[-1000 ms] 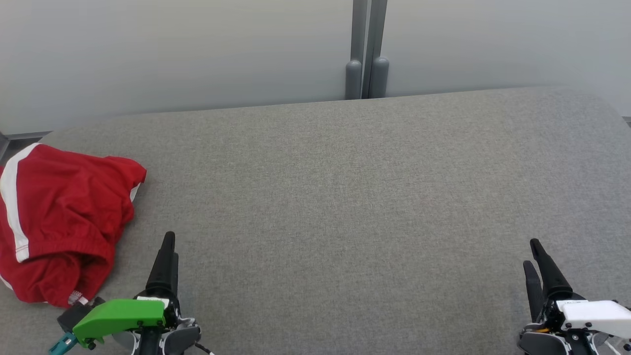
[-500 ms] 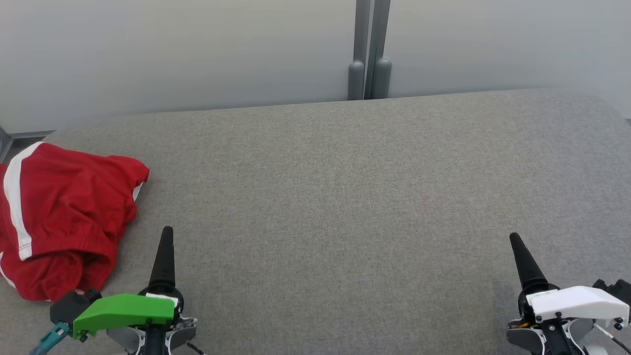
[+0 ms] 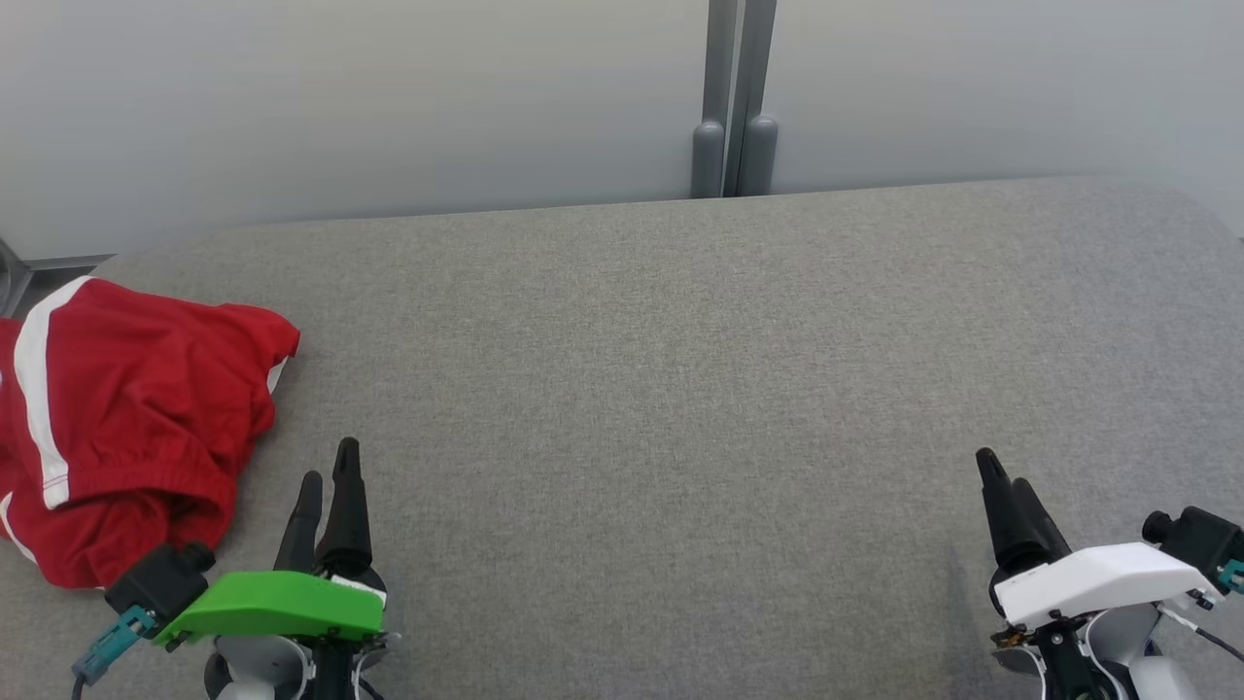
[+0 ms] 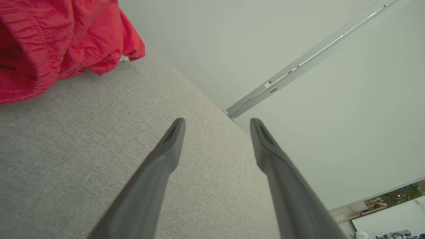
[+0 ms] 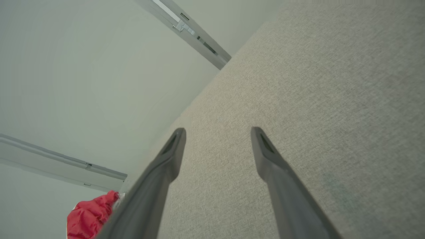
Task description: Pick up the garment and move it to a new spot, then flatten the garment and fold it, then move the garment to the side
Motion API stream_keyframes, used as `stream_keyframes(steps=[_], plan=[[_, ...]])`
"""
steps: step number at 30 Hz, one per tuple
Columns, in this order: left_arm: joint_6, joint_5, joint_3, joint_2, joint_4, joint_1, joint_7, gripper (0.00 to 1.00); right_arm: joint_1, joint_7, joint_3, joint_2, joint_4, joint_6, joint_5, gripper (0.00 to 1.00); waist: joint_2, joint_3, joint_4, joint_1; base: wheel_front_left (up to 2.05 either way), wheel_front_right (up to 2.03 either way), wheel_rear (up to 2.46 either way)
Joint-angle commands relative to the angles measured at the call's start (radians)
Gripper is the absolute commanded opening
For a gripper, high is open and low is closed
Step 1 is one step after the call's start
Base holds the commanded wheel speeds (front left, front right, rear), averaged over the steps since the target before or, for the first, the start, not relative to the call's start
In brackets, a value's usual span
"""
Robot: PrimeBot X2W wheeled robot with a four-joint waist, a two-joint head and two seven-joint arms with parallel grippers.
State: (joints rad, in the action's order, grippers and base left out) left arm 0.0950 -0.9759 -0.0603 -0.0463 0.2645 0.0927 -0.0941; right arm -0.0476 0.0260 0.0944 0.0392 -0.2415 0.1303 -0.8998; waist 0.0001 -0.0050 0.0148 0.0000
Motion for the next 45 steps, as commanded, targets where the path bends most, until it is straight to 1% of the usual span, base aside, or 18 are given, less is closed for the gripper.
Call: stream_keyframes(steps=[1, 2, 11, 18, 21, 28, 36, 43, 45], plan=[[-0.007, 0.057, 0.000, -0.006, -0.016, 0.004, -0.012, 1.00, -0.024, 0.003, -0.007, 0.005, 0.020, 0.000, 0.067, 1.00, -0.0001, -0.001, 0.001, 0.0000, 0.00, 0.00, 0.00], [-0.007, 0.057, 0.000, -0.006, -0.016, 0.004, -0.012, 1.00, -0.024, 0.003, -0.007, 0.005, 0.020, 0.000, 0.067, 1.00, -0.0001, -0.001, 0.001, 0.0000, 0.00, 0.00, 0.00], [-0.021, 0.207, -0.008, -0.009, -0.005, 0.000, -0.036, 1.00, -0.028, -0.010, -0.033, 0.006, 0.030, 0.000, 0.276, 1.00, -0.0001, -0.003, 0.005, 0.0000, 0.00, 0.00, 0.00], [-0.045, 0.343, -0.026, -0.027, -0.004, -0.005, -0.054, 1.00, -0.031, -0.049, -0.030, 0.007, 0.030, 0.000, 0.408, 1.00, -0.0001, -0.007, 0.008, 0.0000, 0.00, 0.00, 0.00], [-0.053, 0.382, -0.027, -0.029, 0.000, -0.008, -0.062, 1.00, -0.032, -0.061, -0.027, 0.007, 0.026, 0.000, 0.473, 1.00, -0.0001, -0.009, 0.010, 0.0000, 0.00, 0.00, 0.00], [-0.052, 0.465, -0.036, -0.039, 0.037, 0.002, -0.079, 1.00, -0.034, -0.067, -0.040, 0.008, 0.010, 0.000, 0.619, 1.00, -0.0001, -0.012, 0.013, 0.0000, 0.00, 0.00, 0.00], [-0.047, 0.530, -0.038, -0.054, 0.060, 0.025, -0.091, 1.00, -0.045, -0.091, -0.066, 0.009, -0.006, 0.000, 0.705, 1.00, -0.0001, -0.013, 0.017, 0.0000, 0.00, 0.00, 0.00], [-0.049, 0.586, -0.043, -0.065, 0.067, 0.039, -0.096, 1.00, -0.049, -0.141, -0.079, 0.010, -0.015, 0.000, 0.782, 1.00, -0.0001, -0.013, 0.020, 0.0000, 0.00, 0.00, 0.00], [-0.050, 0.594, -0.045, -0.065, 0.067, 0.040, -0.096, 1.00, -0.048, -0.146, -0.077, 0.010, -0.018, 0.000, 0.785, 1.00, -0.0001, -0.013, 0.020, 0.0000, 0.00, 0.00, 0.00]])
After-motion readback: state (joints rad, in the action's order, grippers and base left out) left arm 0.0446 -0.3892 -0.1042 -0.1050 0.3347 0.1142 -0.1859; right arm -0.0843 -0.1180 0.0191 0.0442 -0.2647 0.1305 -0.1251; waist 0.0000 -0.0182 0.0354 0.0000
